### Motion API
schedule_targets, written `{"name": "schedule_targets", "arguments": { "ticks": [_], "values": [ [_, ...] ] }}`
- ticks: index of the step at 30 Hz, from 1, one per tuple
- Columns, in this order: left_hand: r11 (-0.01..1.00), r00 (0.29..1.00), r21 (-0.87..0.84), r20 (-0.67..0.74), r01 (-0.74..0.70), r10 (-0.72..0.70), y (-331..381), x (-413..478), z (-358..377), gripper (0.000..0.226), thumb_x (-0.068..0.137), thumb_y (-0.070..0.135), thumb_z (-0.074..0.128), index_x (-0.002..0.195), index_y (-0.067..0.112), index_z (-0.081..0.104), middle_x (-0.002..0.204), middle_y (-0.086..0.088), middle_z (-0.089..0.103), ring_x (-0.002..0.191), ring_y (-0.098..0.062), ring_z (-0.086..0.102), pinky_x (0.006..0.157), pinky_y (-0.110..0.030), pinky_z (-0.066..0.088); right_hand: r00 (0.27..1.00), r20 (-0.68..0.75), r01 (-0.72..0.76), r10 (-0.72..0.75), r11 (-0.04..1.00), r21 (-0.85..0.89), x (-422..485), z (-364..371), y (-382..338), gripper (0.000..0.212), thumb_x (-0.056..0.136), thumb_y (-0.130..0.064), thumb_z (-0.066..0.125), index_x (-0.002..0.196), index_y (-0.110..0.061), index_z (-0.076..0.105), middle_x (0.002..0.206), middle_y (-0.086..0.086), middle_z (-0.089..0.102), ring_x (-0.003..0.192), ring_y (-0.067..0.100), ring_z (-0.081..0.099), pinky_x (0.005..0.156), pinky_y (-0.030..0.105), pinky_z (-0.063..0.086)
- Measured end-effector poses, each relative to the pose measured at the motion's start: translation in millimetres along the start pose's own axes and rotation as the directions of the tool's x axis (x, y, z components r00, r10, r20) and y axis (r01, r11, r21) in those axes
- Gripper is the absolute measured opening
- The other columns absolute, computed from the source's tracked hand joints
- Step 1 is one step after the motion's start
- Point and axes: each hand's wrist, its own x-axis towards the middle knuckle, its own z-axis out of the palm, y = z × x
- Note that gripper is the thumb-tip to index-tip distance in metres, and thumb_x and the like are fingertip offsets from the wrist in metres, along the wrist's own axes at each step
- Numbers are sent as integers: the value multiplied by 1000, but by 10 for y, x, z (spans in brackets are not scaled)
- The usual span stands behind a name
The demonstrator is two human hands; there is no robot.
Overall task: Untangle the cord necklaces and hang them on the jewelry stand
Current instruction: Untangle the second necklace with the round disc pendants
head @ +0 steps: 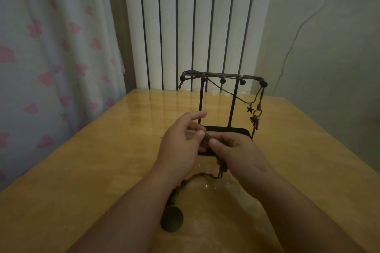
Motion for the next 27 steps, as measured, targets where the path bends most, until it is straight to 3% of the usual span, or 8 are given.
{"name": "schedule_targets", "arguments": {
  "ticks": [5, 10, 18, 22, 24, 27],
  "values": [
    [994, 995, -33, 11, 103, -103, -1, 6, -9, 10, 99, 16, 56, 101, 21, 64, 77, -3, 71, 65, -15, 70, 65, -31, 60, 996, -86, -6, 1, 998, -63, 30, 21, 49, 20, 98, -30, 53, 109, -34, 69, 78, -15, 67, 73, 1, 59, 68, 23, 44],
    [975, 982, -136, 83, 178, -168, -6, 3, -14, 14, 97, 8, 58, 104, 14, 68, 86, -4, 74, 73, -13, 73, 69, -28, 60, 992, -124, -16, 3, 994, -106, 47, 30, 66, 19, 99, -30, 54, 109, -33, 69, 81, -14, 70, 74, -2, 63, 67, 22, 46],
    [976, 980, -103, 83, 191, -183, 0, 5, -43, 13, 98, 10, 57, 95, 15, 69, 82, -3, 74, 72, -15, 73, 72, -34, 62, 996, -78, 33, -48, 982, -186, 29, 24, 43, 25, 93, -38, 60, 116, -31, 68, 87, -12, 70, 81, 1, 62, 67, 19, 45],
    [991, 990, 36, 57, 128, -130, -5, 2, -13, 14, 99, 15, 55, 90, 22, 64, 85, -3, 70, 70, -14, 67, 65, -27, 56, 994, -67, 63, -83, 963, -262, 25, 38, 43, 22, 91, -38, 63, 112, -35, 69, 84, -16, 68, 76, -7, 59, 63, 13, 40],
    [987, 996, 145, 50, 64, -72, -19, 0, 3, 15, 99, 17, 55, 90, 27, 60, 87, 1, 67, 73, -9, 63, 64, -24, 50, 994, -67, 63, -85, 956, -287, 33, 29, 48, 20, 91, -37, 64, 110, -36, 70, 84, -16, 68, 78, -5, 59, 67, 18, 46],
    [960, 996, 269, 66, -76, 60, -38, -4, 0, 16, 98, 18, 56, 104, 30, 63, 95, 8, 65, 86, -5, 63, 74, -24, 55, 995, -59, 60, -81, 955, -291, 37, -1, 41, 19, 91, -36, 64, 109, -36, 71, 85, -16, 69, 79, -2, 60, 70, 21, 49]
  ]
}}
